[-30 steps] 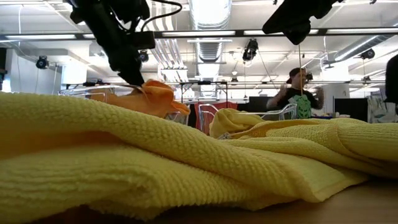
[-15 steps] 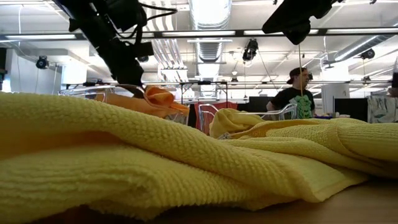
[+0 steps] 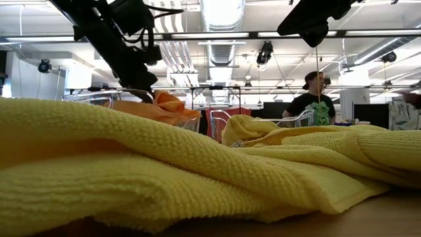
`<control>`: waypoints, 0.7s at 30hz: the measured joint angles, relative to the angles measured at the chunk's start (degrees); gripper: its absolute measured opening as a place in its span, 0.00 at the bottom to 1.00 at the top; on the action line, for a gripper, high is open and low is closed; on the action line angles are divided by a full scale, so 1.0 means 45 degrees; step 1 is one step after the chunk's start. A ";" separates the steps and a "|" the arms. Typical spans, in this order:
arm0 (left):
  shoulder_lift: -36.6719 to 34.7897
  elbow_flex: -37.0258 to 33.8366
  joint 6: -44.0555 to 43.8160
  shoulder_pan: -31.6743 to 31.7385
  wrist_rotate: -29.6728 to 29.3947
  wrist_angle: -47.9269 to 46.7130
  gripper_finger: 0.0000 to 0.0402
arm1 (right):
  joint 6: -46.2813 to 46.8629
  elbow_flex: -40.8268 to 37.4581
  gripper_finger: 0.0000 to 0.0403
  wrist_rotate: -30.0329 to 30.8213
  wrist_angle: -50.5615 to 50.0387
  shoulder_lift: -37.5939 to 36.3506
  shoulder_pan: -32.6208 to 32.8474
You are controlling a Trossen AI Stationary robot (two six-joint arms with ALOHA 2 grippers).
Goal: Sort microfiber towel by color & place in baskets
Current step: Put the orange microfiber towel into the left transparent bin
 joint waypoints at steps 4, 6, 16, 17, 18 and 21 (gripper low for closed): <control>0.0051 -0.0175 0.0094 -0.0008 -0.0015 0.0377 0.00 | -0.0015 0.0000 0.03 0.0000 -0.0003 0.0000 0.0000; 0.0051 -0.0391 0.0177 -0.0030 -0.0014 0.0699 0.00 | -0.0019 0.0000 0.03 0.0000 -0.0003 0.0000 0.0000; 0.0055 -0.0707 0.0297 -0.0596 -0.2373 0.0775 0.00 | -0.0011 0.0000 0.03 0.0005 0.0000 0.0000 0.0000; 0.0055 -0.0662 0.0220 -0.0650 -0.2465 0.0789 0.00 | 0.0002 0.0000 0.03 0.0005 -0.0005 0.0000 0.0000; 0.0055 -0.0628 0.0037 -0.0696 -0.2686 0.0785 0.00 | 0.0003 0.0000 0.03 0.0005 -0.0005 0.0000 0.0000; 0.0055 -0.0595 0.0070 -0.0803 -0.2889 0.0781 0.00 | 0.0015 0.0000 0.03 0.0005 -0.0005 0.0000 0.0000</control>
